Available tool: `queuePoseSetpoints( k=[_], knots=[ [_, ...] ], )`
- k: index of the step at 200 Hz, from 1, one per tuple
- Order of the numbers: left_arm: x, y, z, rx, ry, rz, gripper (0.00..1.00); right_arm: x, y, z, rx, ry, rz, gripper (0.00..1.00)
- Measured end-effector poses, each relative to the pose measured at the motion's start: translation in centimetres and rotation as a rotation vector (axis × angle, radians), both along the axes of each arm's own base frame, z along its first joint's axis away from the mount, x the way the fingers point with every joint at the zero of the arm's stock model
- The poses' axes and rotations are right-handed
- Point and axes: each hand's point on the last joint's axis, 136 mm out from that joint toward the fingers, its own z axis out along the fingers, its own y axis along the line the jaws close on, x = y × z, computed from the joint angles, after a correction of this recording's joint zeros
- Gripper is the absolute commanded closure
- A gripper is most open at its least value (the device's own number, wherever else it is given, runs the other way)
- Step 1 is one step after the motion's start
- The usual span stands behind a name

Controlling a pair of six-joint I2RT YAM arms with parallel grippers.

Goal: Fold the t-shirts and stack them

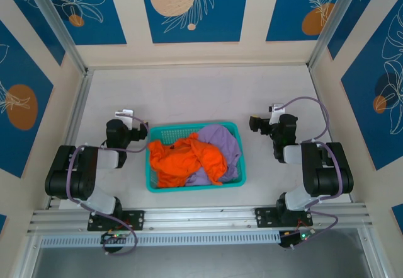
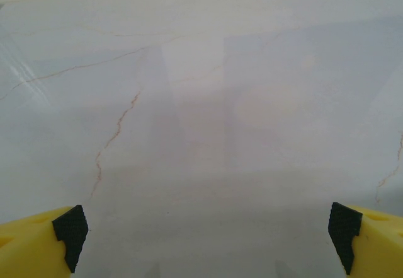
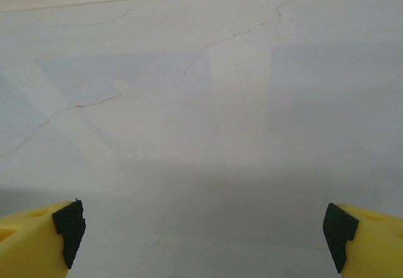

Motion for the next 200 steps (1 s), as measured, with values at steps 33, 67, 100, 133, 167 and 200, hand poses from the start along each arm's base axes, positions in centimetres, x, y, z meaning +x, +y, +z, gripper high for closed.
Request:
queuePoseSetpoints(
  k=[33, 67, 100, 133, 167, 200],
  knots=[
    [0.0, 0.0, 0.0, 0.000, 0.000, 0.000, 0.00, 0.0, 0.0, 0.0, 0.000, 0.000, 0.000, 0.01],
    [0.0, 0.0, 0.0, -0.001, 0.002, -0.002, 0.00, 0.0, 0.0, 0.0, 0.000, 0.000, 0.000, 0.01],
    [0.6, -1.0, 1.2, -0.003, 0.052, -0.059, 0.00, -0.5, 0.4, 0.5, -0.005, 0.017, 0.009, 0.01],
    [2.6, -1.8, 10.3, -0.033, -0.052, -0.087, 0.00, -1.3, 1.6, 7.4, -0.006, -0.094, 0.041, 0.01],
    [3.2, 0.1, 21.4, -0.142, -0.189, 0.064, 0.00, -3.1, 2.6, 16.6, 0.018, -0.243, 0.095, 0.01],
    [0.6, 2.1, 24.6, -0.329, -0.212, 0.220, 0.00, -5.2, 2.3, 20.8, 0.172, -0.192, 0.035, 0.01]
  ],
)
